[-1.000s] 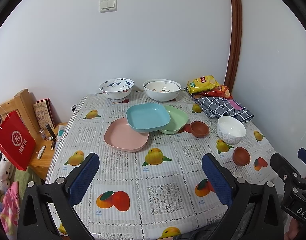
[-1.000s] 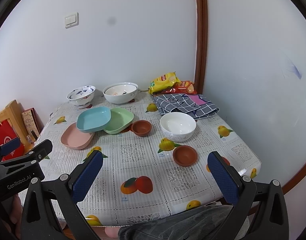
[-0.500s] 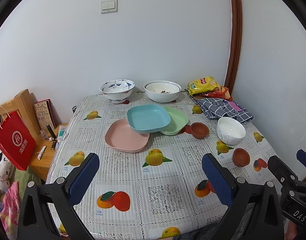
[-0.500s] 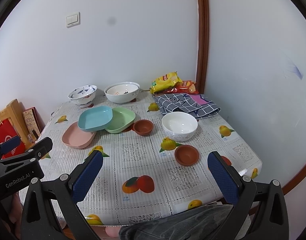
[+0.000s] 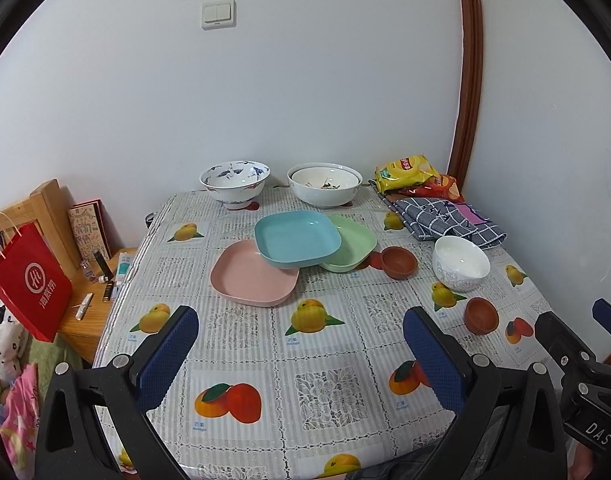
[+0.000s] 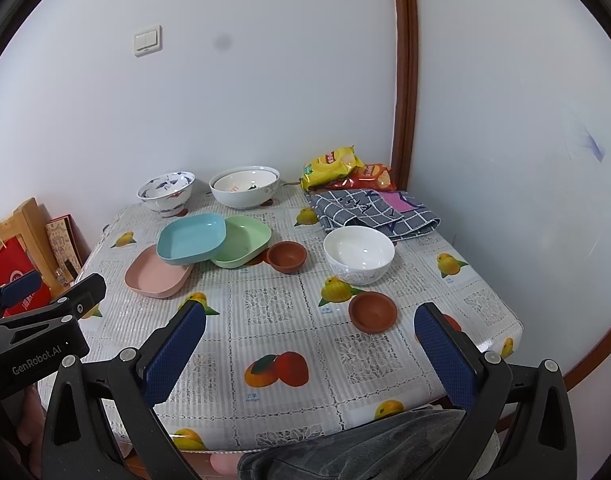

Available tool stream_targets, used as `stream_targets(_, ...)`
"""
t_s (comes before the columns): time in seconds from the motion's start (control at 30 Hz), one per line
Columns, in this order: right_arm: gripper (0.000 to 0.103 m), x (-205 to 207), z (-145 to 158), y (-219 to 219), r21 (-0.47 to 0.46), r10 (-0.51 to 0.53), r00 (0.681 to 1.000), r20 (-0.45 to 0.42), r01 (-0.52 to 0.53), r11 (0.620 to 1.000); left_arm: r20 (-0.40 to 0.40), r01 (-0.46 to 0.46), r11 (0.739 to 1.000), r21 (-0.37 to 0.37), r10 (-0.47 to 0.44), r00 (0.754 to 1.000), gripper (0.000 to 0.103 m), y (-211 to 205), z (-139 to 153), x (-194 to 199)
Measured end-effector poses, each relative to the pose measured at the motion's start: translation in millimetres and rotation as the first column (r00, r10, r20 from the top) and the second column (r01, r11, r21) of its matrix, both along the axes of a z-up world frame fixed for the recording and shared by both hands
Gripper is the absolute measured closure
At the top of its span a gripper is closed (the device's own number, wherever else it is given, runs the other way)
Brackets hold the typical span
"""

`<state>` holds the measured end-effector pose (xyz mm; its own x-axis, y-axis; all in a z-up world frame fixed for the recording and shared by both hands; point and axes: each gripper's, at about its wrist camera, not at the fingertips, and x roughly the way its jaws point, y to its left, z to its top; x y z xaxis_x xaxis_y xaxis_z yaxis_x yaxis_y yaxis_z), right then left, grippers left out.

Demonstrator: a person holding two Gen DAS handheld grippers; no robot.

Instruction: Organize plates and bowls

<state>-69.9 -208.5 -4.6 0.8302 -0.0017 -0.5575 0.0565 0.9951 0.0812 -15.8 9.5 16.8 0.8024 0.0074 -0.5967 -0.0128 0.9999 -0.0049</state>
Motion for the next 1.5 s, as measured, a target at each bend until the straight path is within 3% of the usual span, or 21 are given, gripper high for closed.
stream_targets(1.07, 0.0, 3.3, 3.8, 11.9, -0.032, 0.027, 1.0, 0.0, -0.027, 0.999, 0.024, -0.001, 1.0, -0.014, 0.002, 1.0, 0.0, 7.7, 5.4, -1.9)
stream_targets(1.3, 0.0, 17.0, -4.0, 9.1, 0.016, 0.053, 0.998, -0.018, -0.052, 0.998, 0.007, 0.0, 1.0, -0.01, 0.0, 1.0, 0.0, 1.5, -4.7, 13.3)
stream_targets(1.5, 0.005, 46.7, -17.3, 16.4, -0.001, 0.089, 0.994, -0.06, -0.09, 0.996, -0.023, -0.003, 1.0, 0.001, 0.003, 1.0, 0.0, -0.5, -19.3, 40.7)
